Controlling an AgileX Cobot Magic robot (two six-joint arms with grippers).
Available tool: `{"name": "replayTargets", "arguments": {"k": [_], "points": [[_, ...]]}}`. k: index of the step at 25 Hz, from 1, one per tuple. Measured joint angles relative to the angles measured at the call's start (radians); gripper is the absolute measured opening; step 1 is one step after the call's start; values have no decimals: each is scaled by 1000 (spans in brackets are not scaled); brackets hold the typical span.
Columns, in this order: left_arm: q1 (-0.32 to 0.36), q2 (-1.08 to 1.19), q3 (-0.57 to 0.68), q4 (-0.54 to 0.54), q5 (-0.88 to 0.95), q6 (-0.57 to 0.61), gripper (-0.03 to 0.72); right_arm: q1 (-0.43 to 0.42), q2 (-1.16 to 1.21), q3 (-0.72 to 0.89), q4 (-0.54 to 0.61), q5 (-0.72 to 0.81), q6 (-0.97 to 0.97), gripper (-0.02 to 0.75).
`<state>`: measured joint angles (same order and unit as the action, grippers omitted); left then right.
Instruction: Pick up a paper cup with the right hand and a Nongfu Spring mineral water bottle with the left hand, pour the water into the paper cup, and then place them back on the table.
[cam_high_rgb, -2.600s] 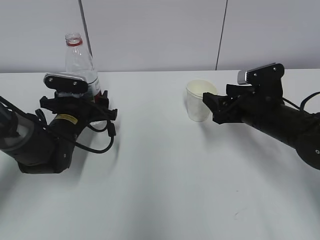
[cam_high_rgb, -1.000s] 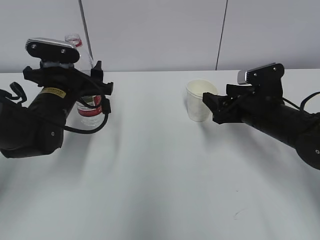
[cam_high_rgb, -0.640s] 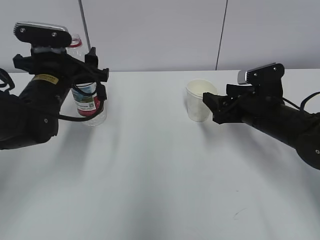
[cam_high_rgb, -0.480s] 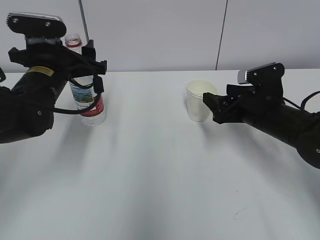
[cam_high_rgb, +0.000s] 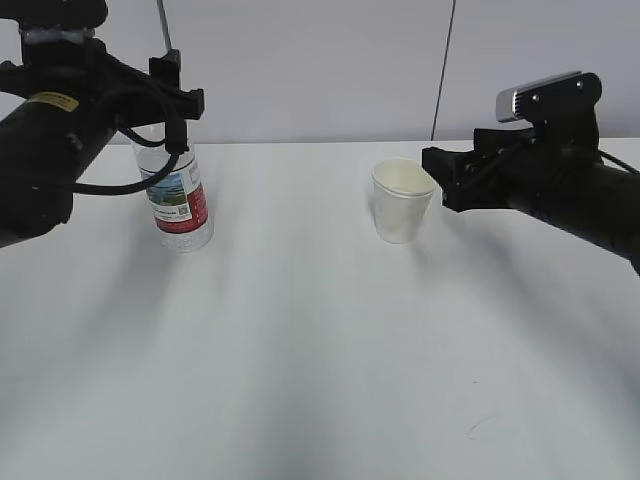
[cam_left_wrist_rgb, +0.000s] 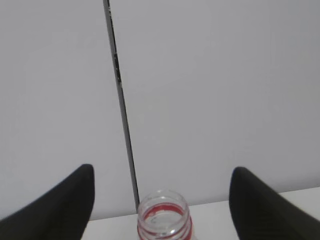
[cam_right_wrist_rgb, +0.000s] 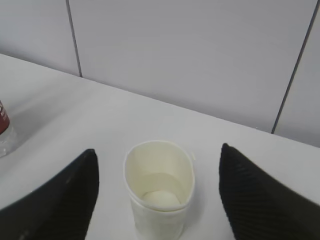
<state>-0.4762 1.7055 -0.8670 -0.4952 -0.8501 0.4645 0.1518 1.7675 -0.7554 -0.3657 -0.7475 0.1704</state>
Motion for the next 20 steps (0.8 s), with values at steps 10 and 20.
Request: {"name": "replayTargets", "arguments": {"k": [10, 20], "points": [[0, -181, 1, -116, 223, 159, 512, 0, -213, -18, -2, 294, 6, 559], [50, -382, 1, -311, 576, 304, 510, 0, -360, -138, 38, 920, 56, 559]]}}
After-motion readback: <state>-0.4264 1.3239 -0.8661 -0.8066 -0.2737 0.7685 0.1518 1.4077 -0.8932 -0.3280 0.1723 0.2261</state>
